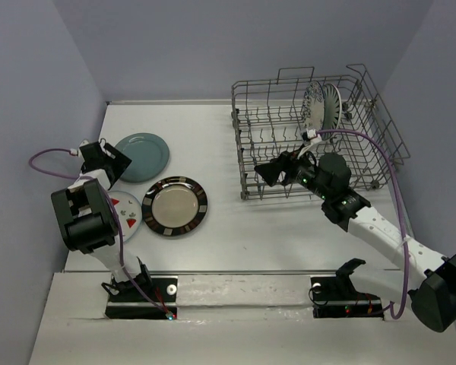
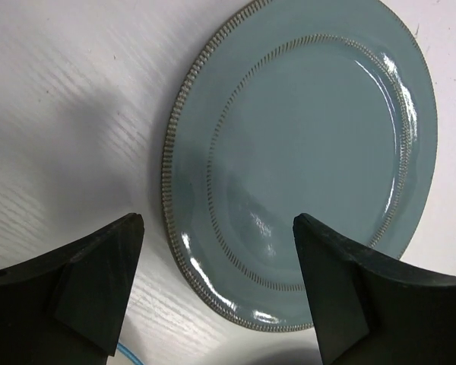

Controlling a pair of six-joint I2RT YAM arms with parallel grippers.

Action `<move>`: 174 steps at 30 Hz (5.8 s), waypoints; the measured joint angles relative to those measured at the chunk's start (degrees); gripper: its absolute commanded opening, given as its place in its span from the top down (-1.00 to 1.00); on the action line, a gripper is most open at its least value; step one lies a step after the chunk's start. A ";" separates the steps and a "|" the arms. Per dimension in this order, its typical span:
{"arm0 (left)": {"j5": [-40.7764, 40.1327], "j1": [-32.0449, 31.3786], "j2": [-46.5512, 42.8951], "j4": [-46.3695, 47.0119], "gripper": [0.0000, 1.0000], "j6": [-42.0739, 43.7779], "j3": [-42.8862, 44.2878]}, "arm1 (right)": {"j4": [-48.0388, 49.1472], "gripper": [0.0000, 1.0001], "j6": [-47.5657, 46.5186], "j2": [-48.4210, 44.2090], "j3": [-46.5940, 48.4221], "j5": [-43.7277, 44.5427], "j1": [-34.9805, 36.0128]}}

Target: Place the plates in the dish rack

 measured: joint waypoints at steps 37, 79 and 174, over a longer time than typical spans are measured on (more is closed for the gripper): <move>15.50 1.60 0.90 19.85 0.89 -11.91 -3.26 | -2.05 -0.56 0.57 3.15 1.84 1.81 0.11; 22.45 -0.83 -15.87 34.47 0.89 -25.31 -13.99 | -9.05 -0.88 -0.22 39.34 37.31 -7.08 4.26; 18.67 -41.51 -56.24 -7.61 -0.98 14.80 -13.31 | -34.45 0.86 -34.34 51.28 65.92 38.45 -14.78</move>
